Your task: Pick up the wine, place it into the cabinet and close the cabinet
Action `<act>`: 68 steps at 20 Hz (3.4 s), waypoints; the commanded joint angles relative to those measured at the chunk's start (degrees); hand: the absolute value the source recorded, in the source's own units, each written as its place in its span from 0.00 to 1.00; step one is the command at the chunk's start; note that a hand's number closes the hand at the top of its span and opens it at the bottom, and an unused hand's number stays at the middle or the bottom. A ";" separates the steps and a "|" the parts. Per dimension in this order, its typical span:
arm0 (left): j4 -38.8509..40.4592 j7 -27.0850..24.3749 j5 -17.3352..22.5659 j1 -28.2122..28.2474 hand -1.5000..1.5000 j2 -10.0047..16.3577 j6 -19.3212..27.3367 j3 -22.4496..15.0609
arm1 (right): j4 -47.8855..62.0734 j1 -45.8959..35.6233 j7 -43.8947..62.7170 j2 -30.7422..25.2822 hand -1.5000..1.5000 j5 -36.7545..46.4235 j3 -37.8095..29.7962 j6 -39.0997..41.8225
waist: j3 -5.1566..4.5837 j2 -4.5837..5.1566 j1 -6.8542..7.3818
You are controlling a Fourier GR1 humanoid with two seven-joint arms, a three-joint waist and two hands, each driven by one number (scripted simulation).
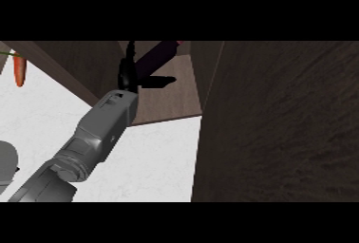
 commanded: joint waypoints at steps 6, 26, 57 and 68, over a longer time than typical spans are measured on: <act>-6.41 -6.45 1.56 0.19 0.00 5.70 -22.52 1.94 | -1.78 -0.47 1.89 -0.71 0.00 -0.03 -1.46 -1.70 | 0.40 -2.18 4.23; -30.97 -1.14 1.11 7.69 0.00 -4.65 -22.85 0.44 | -4.53 0.52 8.02 -4.40 0.00 3.06 -1.47 -6.53 | 0.66 -4.84 10.11; -103.12 9.52 -8.14 58.63 1.00 4.68 3.93 -32.05 | -2.58 -0.44 6.38 -6.13 0.00 4.05 0.75 -6.29 | 0.63 -3.93 9.21; -119.49 9.63 0.08 70.30 1.00 24.78 -9.55 -22.33 | -6.30 -2.30 8.63 -1.40 1.00 -1.84 12.33 -5.07 | 0.57 -4.07 9.91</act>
